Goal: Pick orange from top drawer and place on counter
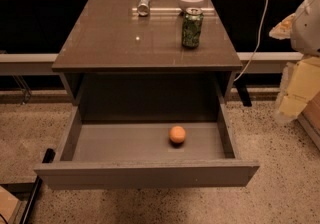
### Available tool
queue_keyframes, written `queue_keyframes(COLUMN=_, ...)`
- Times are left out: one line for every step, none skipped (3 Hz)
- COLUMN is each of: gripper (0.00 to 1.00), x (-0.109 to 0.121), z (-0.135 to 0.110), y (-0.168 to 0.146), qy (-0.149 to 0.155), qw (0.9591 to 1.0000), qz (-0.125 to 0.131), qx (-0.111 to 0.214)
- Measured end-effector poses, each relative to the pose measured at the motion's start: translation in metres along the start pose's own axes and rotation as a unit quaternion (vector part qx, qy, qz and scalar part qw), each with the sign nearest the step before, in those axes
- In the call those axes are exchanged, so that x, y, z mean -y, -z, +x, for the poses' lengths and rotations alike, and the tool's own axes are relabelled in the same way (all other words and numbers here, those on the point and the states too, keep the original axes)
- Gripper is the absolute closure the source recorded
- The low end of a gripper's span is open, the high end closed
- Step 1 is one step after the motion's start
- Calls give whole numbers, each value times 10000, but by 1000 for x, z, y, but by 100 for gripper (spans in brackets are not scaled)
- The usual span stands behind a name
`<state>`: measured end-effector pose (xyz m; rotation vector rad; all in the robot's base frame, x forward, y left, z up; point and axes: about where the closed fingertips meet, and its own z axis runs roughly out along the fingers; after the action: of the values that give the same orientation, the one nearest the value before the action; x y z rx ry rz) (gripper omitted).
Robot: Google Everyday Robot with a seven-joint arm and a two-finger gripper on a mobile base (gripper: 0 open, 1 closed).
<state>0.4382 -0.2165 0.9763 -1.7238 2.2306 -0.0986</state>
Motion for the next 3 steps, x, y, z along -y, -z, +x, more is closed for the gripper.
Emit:
queue_keyframes(gripper=0, x=0, z=-1, y=1, qy=1, qw=10000, qz=32, qx=30)
queue_keyframes(gripper=0, x=1, z=-4, y=-14, qy=-45, qw=9991, qz=34, qx=424)
queue_keyframes(gripper=0, x=2, z=-2, y=-49, qy=-251, qw=9926, qz=-94, qx=1183)
